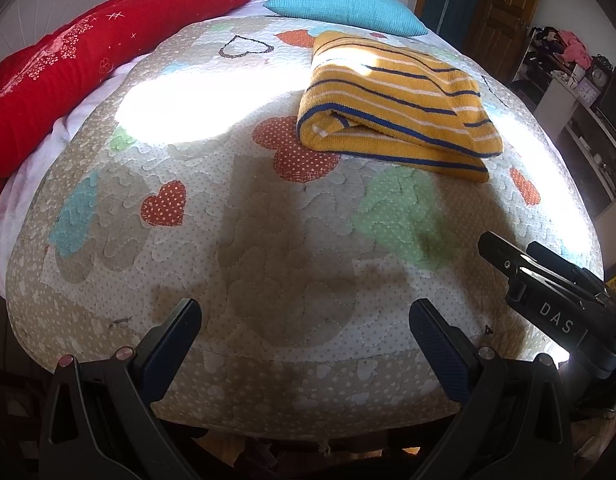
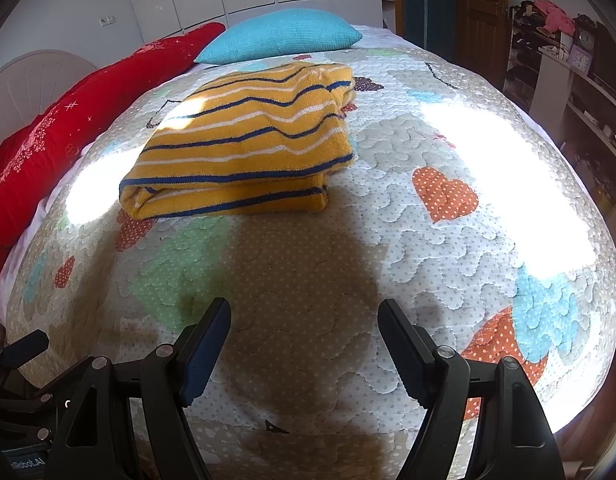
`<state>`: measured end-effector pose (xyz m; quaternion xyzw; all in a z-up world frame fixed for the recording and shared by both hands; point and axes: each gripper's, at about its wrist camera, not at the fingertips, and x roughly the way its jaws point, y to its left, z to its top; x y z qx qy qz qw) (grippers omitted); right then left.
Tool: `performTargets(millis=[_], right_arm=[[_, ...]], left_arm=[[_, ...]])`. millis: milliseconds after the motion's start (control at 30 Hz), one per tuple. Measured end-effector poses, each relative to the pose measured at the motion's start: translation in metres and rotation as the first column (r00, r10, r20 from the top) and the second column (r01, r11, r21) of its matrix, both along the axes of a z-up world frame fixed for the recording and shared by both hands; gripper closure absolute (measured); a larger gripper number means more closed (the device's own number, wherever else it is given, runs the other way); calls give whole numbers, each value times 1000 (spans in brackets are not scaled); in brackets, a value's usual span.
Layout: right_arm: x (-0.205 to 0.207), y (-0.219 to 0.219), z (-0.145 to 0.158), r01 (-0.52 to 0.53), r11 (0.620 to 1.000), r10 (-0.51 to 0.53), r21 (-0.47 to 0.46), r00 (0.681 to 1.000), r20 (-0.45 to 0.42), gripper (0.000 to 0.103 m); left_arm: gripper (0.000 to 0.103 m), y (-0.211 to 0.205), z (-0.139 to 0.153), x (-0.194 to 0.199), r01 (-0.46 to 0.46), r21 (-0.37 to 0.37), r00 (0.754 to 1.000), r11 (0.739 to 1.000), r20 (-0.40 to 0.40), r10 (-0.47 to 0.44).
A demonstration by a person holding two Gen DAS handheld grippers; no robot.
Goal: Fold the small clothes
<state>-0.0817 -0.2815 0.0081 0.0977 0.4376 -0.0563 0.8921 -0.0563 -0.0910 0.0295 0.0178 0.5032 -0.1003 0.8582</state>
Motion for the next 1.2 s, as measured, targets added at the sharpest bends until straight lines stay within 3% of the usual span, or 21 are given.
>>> performTargets(millis=[1200], right_arm=[[-1, -2, 0, 19, 1000, -19, -3, 1000, 1, 22]], left_arm=[[0, -1, -8, 0, 3, -10, 1000, 1000, -27, -3]])
